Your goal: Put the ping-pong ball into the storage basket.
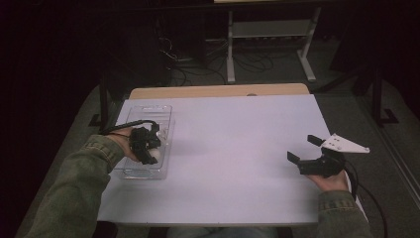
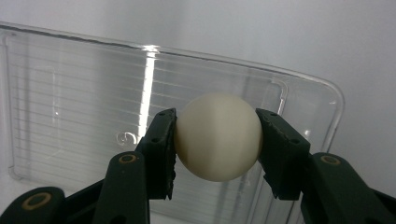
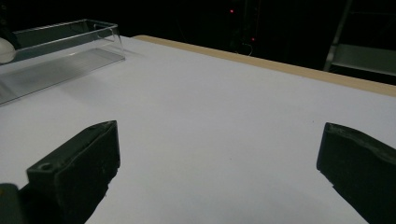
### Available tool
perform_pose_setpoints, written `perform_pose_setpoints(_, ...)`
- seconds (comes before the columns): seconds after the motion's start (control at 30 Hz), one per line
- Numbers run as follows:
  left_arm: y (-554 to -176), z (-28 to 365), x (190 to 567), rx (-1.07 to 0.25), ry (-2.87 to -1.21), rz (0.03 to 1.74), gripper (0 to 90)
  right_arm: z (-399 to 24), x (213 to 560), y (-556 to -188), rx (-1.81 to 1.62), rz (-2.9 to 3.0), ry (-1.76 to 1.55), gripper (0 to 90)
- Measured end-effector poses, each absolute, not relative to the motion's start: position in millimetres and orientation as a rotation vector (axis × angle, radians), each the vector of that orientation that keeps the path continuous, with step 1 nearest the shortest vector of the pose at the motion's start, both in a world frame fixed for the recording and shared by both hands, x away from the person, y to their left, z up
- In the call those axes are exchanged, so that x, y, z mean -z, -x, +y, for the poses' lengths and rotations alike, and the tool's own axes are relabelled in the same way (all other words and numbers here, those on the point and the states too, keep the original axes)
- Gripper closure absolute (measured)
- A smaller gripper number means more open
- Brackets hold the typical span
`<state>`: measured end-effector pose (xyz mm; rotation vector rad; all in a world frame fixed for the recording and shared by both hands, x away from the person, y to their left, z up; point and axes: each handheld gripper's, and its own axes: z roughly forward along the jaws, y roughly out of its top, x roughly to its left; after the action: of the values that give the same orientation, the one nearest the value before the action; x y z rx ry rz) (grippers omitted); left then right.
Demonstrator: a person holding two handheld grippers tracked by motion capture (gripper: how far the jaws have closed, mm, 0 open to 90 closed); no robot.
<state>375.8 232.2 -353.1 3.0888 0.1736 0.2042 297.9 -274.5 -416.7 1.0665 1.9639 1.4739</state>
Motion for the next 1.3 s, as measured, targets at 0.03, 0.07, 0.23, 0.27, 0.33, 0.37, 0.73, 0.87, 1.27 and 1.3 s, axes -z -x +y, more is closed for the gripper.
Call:
perform_pose_setpoints(0.03, -376, 232, 354, -0.206, -3.093, 0.173, 50.9, -274, 417, -298, -1.474, 1.966, -1.066, 0.0)
perform_pose_setpoints(0.07, -377, 232, 355, -0.200, -3.092, 0.176, 50.9, -274, 417, -298, -1.474, 1.965, -1.067, 0.0)
perform_pose_setpoints(0.23, -379, 230, 359, -0.184, -3.082, 0.175, 50.9, -275, 417, -298, -1.474, 1.965, -1.067, 0.0)
perform_pose_setpoints(0.27, -378, 229, 361, -0.175, -3.084, 0.178, 50.9, -275, 417, -298, -1.473, 1.965, -1.066, 0.0)
perform_pose_setpoints(0.33, -379, 229, 365, -0.164, -3.090, 0.176, 50.9, -275, 417, -298, -1.475, 1.966, -1.065, 0.0)
perform_pose_setpoints(0.37, -379, 229, 366, -0.159, -3.094, 0.170, 50.9, -275, 417, -298, -1.474, 1.966, -1.065, 0.0)
perform_pose_setpoints(0.73, -380, 230, 375, -0.129, -3.095, 0.176, 50.7, -274, 417, -298, -1.473, 1.969, -1.064, 0.0)
perform_pose_setpoints(0.87, -379, 230, 376, -0.114, -3.097, 0.170, 50.7, -274, 417, -298, -1.473, 1.969, -1.064, 0.0)
perform_pose_setpoints(1.27, -382, 233, 372, -0.134, -3.078, 0.229, 39.6, -275, 417, -298, -1.472, 1.970, -1.065, 0.0)
perform_pose_setpoints(1.3, -382, 233, 371, -0.143, -3.074, 0.237, 38.4, -275, 417, -298, -1.473, 1.969, -1.065, 0.0)
